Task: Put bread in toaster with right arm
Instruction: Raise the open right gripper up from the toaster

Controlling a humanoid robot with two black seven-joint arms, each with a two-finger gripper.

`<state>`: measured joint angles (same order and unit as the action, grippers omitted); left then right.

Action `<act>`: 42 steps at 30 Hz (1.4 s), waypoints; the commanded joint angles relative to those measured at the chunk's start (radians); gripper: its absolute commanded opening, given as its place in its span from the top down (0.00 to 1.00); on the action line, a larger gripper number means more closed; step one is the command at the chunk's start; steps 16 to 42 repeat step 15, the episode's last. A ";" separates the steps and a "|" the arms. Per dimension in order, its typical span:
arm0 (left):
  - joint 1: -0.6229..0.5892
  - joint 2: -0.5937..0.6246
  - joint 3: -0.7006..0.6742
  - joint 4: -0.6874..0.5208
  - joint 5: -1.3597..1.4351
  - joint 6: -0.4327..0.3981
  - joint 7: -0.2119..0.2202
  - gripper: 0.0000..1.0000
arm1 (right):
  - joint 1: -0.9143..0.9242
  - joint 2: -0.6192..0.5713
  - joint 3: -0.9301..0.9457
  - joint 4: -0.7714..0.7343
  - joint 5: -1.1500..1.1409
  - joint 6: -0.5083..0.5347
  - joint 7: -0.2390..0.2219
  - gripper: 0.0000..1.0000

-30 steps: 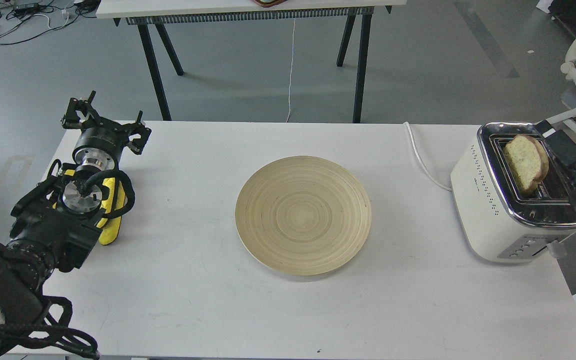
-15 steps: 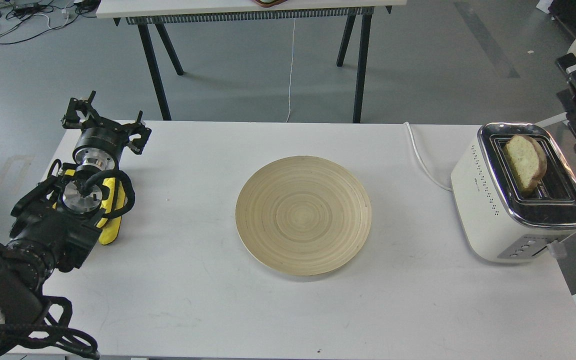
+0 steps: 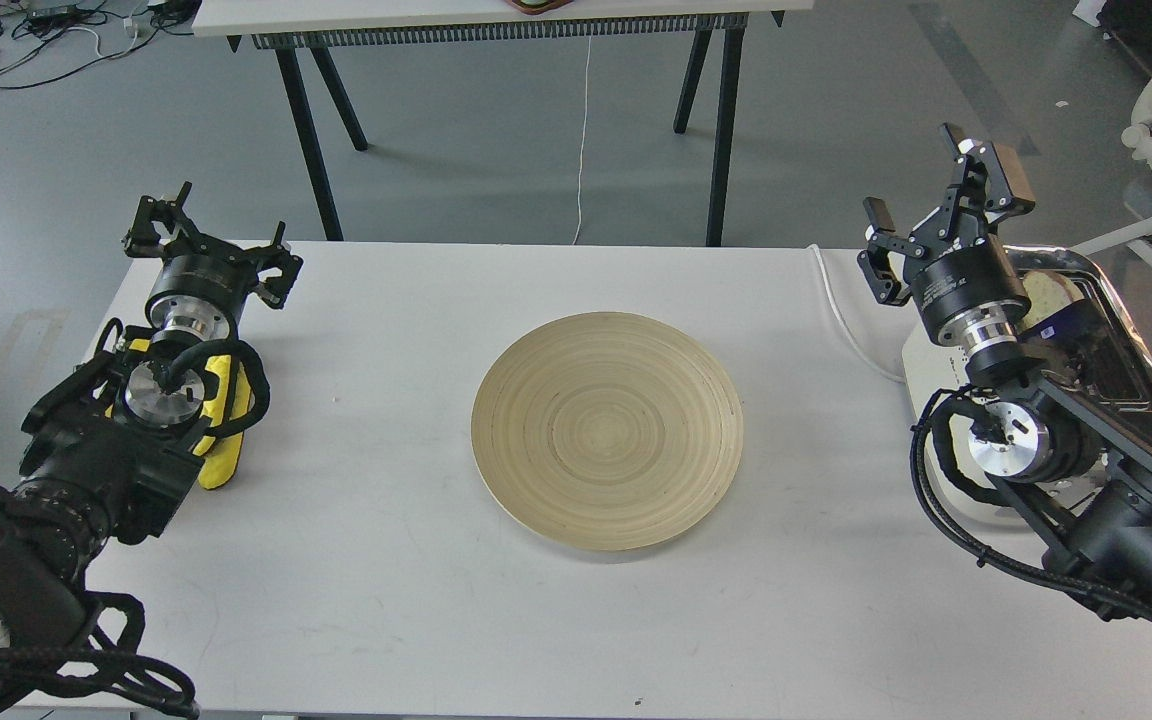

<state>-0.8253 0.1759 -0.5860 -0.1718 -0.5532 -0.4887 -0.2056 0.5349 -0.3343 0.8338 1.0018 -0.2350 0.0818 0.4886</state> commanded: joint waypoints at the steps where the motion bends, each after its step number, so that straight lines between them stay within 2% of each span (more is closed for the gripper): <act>1: 0.000 0.001 0.000 0.000 -0.001 0.000 0.000 0.00 | -0.027 0.078 0.021 -0.065 0.006 0.073 0.000 0.02; 14: 0.000 -0.001 0.000 0.000 -0.001 0.000 0.000 0.00 | -0.036 0.116 0.039 -0.117 0.006 0.044 0.000 0.02; 42: 0.000 0.001 -0.002 0.000 -0.001 0.000 0.000 0.00 | -0.036 0.120 0.042 -0.115 0.006 0.041 0.000 0.02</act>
